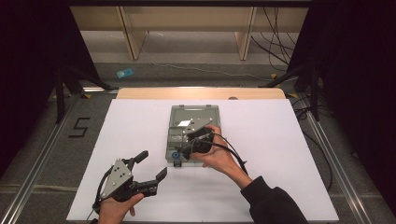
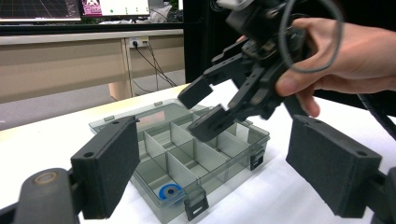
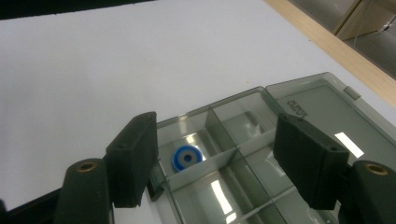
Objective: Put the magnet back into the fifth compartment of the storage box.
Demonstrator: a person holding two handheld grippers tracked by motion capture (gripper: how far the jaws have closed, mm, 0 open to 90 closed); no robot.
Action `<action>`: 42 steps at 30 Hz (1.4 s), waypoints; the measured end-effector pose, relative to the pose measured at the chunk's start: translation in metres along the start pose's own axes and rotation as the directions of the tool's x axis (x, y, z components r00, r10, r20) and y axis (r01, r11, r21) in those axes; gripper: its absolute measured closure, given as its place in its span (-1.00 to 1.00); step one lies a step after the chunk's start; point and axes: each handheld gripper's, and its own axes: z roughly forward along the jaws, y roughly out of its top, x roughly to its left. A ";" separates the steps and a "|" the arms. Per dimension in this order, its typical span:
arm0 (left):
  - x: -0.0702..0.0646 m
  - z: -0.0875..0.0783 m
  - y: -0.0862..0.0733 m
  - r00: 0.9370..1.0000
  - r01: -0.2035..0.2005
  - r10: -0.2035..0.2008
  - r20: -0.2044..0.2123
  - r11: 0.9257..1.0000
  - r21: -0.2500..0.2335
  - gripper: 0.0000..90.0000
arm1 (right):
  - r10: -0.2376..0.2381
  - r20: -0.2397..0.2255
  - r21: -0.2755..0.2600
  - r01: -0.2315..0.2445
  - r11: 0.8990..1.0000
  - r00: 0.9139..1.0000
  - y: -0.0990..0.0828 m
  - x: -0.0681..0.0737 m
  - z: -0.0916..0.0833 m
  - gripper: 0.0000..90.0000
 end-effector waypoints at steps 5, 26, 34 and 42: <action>0.000 0.001 0.000 1.000 -0.003 0.003 0.005 1.000 -0.003 -0.64 | 0.011 0.011 -0.010 -0.011 1.000 1.000 -0.008 -0.002 -0.016 -0.33; 0.000 0.001 0.000 1.000 -0.006 0.006 0.006 1.000 0.004 -0.64 | 0.048 0.029 -0.096 -0.045 0.994 0.998 -0.026 -0.002 -0.051 -0.38; 0.000 0.001 -0.001 1.000 -0.005 0.005 0.005 1.000 0.004 -0.64 | 0.060 0.032 -0.100 -0.057 0.993 0.998 -0.034 0.001 -0.058 -0.38; 0.000 0.001 -0.001 1.000 -0.005 0.005 0.004 1.000 0.004 -0.64 | 0.063 0.043 -0.120 -0.058 0.991 0.997 -0.040 0.002 -0.064 -0.38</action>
